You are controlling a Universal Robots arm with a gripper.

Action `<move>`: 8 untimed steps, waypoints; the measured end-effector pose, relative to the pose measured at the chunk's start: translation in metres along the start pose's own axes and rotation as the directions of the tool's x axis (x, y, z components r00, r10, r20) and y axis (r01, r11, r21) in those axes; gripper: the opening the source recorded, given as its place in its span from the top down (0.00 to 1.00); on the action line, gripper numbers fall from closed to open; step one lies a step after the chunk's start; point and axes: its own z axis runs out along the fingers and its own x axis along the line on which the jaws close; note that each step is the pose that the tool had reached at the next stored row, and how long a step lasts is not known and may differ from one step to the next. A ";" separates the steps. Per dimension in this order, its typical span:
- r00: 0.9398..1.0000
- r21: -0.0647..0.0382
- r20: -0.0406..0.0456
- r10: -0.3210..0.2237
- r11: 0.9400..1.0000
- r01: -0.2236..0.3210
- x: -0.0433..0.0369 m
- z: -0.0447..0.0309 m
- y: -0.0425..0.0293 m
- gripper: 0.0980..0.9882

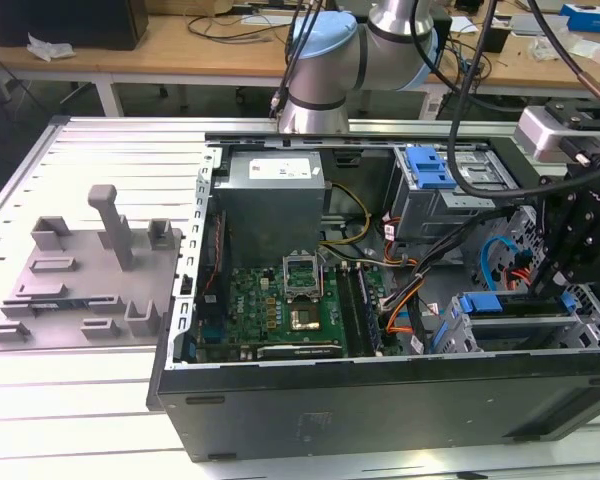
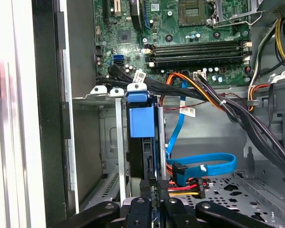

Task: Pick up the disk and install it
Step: 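Insert the first disk wire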

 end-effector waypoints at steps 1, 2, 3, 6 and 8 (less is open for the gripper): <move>1.000 0.000 0.000 0.000 1.000 0.000 0.0000 0.0002 0.0000 0.93; 1.000 0.000 0.000 0.000 1.000 0.000 -0.0001 0.0004 0.0000 0.93; 1.000 0.000 0.000 0.000 1.000 0.000 -0.0001 0.0006 0.0000 0.93; 1.000 0.000 0.000 0.000 1.000 0.000 -0.0001 0.0012 0.0000 0.93; 1.000 0.000 0.000 0.000 1.000 0.000 -0.0001 0.0016 0.0000 0.93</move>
